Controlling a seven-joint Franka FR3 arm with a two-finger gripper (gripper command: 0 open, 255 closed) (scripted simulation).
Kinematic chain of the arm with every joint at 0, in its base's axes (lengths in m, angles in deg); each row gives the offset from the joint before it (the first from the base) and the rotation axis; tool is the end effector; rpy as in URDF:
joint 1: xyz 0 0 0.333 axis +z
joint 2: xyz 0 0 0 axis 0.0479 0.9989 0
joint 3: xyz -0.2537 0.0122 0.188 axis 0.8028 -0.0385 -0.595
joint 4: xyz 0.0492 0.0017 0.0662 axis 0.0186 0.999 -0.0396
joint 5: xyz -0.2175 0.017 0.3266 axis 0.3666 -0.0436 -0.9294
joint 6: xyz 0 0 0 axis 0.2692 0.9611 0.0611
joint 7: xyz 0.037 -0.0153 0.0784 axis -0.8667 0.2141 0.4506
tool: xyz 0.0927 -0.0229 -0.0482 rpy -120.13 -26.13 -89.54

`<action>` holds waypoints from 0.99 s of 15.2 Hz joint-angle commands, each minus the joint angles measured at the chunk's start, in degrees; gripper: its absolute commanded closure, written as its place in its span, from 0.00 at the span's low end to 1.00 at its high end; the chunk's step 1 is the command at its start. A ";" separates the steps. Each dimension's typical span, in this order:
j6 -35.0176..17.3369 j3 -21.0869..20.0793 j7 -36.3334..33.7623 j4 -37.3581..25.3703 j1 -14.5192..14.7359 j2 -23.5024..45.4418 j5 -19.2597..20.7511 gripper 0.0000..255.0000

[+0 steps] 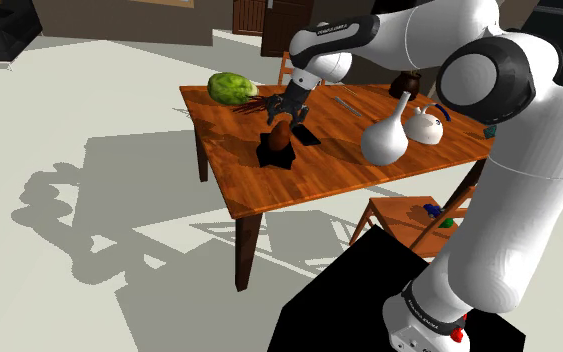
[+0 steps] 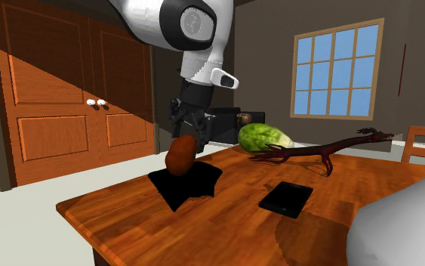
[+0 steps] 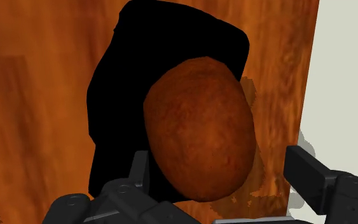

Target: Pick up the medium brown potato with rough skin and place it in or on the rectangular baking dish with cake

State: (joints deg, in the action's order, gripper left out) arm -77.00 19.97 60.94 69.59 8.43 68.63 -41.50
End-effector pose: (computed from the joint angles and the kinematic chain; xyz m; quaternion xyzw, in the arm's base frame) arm 0.6297 -0.0912 0.4242 -0.9740 0.1571 -0.0488 0.1555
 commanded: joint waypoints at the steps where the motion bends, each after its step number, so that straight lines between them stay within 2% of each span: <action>1: 0.00 0.00 0.00 0.00 0.00 0.00 0.00 0.00; 3: 0.00 0.00 0.00 0.00 0.00 0.00 0.00 0.00; 7: 5.95 1.00 -1.10 -3.46 -0.83 -2.54 1.73 0.00; 15: 5.95 1.00 -1.10 -3.46 -0.83 -2.54 1.73 0.00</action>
